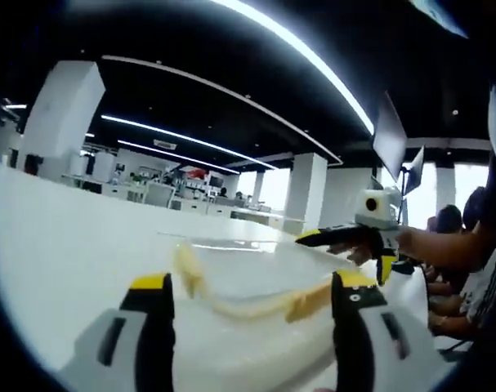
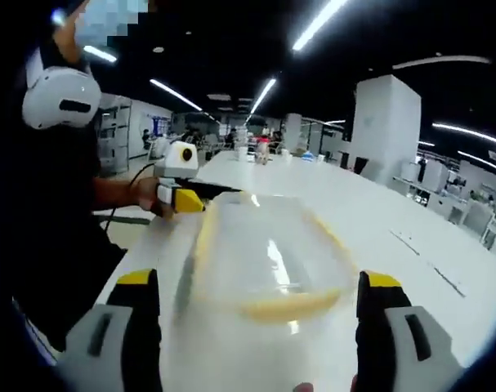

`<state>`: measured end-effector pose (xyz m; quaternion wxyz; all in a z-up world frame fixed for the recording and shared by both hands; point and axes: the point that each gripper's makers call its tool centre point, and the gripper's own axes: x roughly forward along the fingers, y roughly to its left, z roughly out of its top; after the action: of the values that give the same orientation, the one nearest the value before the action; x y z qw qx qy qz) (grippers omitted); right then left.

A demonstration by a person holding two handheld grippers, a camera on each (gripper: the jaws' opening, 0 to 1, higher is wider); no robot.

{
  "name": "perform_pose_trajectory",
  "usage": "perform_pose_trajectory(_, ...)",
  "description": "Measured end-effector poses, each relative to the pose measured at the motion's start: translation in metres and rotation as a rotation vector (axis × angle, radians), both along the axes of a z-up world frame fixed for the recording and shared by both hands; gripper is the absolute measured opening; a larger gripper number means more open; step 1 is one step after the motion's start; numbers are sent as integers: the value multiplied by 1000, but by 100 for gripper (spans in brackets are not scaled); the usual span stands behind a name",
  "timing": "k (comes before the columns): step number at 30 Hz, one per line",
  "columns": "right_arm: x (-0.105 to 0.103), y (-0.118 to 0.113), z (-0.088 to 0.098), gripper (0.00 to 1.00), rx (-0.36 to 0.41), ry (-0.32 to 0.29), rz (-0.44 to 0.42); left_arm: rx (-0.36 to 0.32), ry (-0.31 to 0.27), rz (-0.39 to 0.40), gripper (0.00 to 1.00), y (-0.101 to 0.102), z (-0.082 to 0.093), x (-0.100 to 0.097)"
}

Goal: Snap each plastic latch of the storage box into its locked position after aligning the lid with the box until every specified latch is closed and the lid sits flush.

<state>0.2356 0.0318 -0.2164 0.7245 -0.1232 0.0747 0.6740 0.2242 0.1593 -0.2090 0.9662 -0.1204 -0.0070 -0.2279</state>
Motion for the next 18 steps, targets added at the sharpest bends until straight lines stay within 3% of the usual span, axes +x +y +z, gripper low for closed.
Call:
perform_pose_trajectory(3,-5,-1,7,100,80,12,-68,-16,19,18,76,5,-3,0)
perform_pose_trajectory(5,-5,-2,6,100,91,3,-132,-14,11,17,75,6,-2,-1)
perform_pose_trajectory(7,-3,-6,5,100,96,11,-191,45,15,18,76,7,-5,-2)
perform_pose_trajectory(8,-1,-7,4,100,104,36,-227,39,11,20,76,7,-4,-3)
perform_pose_trajectory(14,0,-9,11,96,134,-25,-381,51,-40,36,69,12,6,-11)
perform_pose_trajectory(18,0,-11,21,100,177,-70,-486,43,-49,51,70,20,10,-14)
